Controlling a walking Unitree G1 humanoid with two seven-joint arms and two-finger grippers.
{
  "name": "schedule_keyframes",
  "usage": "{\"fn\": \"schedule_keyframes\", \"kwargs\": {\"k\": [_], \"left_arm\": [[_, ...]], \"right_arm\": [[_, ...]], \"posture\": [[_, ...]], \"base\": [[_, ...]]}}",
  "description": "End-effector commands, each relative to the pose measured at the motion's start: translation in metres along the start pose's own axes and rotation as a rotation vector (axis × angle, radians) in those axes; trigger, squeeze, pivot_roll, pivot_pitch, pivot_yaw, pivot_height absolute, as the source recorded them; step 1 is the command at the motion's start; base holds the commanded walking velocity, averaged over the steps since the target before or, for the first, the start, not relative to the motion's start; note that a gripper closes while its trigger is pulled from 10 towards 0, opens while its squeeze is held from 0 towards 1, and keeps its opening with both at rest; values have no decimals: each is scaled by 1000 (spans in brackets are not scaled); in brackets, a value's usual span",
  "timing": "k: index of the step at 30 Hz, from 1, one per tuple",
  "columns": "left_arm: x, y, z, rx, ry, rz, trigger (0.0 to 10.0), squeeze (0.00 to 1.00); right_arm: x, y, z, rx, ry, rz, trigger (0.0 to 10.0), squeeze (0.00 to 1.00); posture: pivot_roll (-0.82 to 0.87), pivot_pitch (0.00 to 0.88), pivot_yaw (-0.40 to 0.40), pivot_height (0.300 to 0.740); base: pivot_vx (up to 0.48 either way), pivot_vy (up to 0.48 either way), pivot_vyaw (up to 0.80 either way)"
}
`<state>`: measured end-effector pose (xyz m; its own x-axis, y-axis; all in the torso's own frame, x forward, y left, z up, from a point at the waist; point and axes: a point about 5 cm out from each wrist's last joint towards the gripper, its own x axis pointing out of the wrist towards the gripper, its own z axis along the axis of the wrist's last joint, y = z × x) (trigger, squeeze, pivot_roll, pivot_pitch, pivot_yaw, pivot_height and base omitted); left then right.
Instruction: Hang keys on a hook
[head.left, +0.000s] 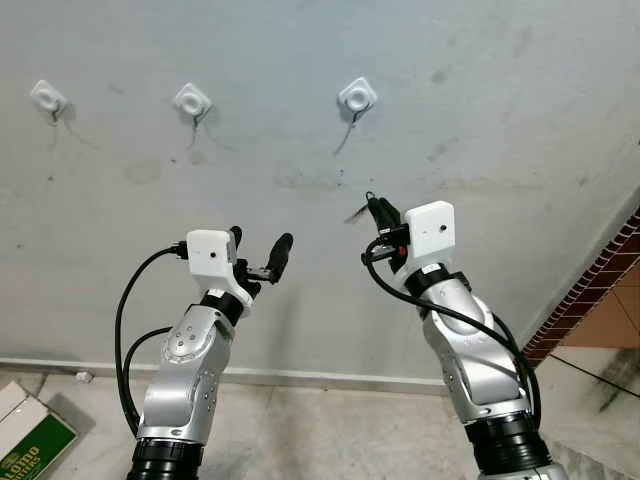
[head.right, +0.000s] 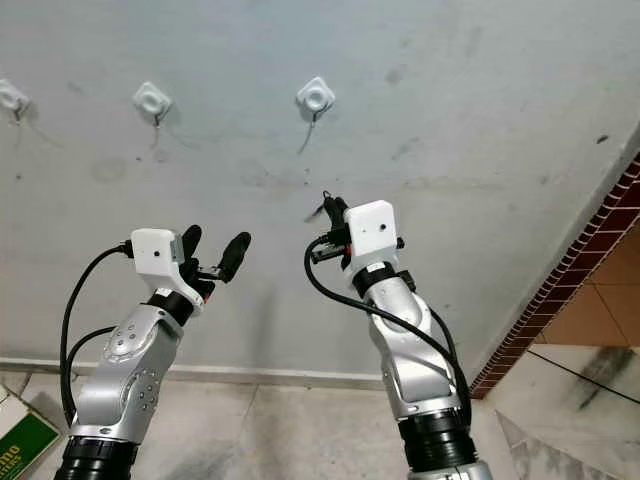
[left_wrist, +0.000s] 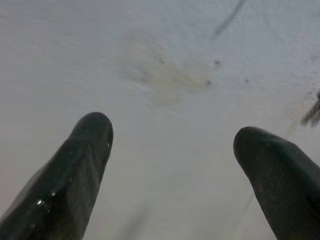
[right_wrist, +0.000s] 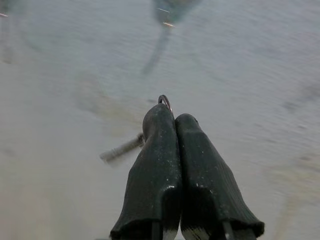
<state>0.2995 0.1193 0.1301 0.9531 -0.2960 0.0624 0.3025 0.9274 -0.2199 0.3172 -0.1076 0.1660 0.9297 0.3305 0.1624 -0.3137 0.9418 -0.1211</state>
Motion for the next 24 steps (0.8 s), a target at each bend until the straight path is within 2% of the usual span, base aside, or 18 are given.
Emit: {"fn": "schedule_keyframes", "kwargs": {"k": [1,11,15,24], "left_arm": [[-3,-1,-1,14,7,-9,10000,0],[-3,1,2,19,-4,-3,10000,0],[-3,6,0,13,23,41,10000,0],[-2,4,-1,19,26,29,10000,0]], "right_arm": [[-2,-2,2,1,-8,-13,10000,0],[0,10,3,-12,-18,40,10000,0],[-2,8,3,-13,-15,36,10000,0],[-1,8,3,-12,-14,30,10000,0]], "posture": [[-20,27,64,740],[-15,31,67,740],[-16,35,68,740],[-17,36,71,740]], "base": [[0,0,0],[0,0,0],[0,0,0],[0,62,0]]}}
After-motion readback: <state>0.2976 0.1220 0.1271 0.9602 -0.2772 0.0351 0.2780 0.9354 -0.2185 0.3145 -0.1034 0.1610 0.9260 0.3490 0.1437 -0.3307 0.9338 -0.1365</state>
